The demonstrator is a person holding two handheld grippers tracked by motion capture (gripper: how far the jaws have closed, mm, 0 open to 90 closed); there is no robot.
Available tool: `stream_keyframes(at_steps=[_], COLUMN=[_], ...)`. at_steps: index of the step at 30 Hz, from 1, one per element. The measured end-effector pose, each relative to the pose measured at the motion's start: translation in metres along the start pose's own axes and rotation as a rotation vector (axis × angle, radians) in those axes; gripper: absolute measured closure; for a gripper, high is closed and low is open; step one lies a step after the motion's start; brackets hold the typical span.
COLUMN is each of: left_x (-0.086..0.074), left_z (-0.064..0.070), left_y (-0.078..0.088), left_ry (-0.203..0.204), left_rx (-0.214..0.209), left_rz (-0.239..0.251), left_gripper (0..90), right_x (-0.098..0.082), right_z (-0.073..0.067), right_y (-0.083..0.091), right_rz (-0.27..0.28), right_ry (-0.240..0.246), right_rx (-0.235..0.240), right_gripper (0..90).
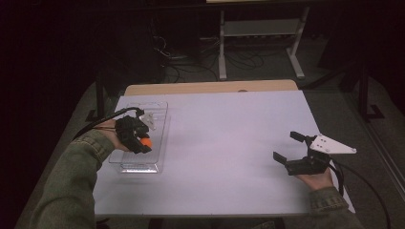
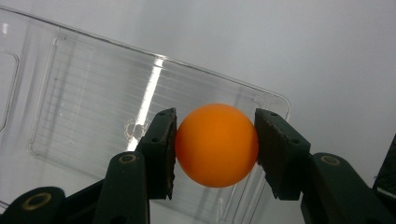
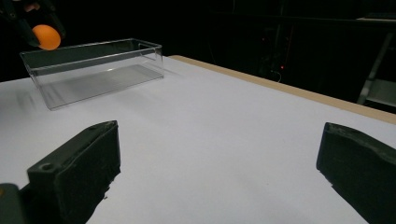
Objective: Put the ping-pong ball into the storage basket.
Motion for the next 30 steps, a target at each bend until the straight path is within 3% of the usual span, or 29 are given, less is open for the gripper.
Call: stream_keyframes(at_steps=[30], left_x=[0.003], left_z=[0.005], left_y=[-0.026], left_ry=[-0.001], left_rx=[-0.042], left_rz=[-0.003], left_gripper=[50.7], right_x=[0.0], right_z=[0.0], right_y=[0.0], right_rz=[-0.002], right_ry=[-0.001], right_rx=[0.0], right_gripper=[0.0])
Point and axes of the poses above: each handheld gripper's, and its own axes: y roughly backward along the jaws, x roughly out of its top, z roughly to its right, the point moved 10 cm from there along -y, roughly forward along the jaws, and after that the axes turned 15 degrees about -z, right-handed, at the moved point
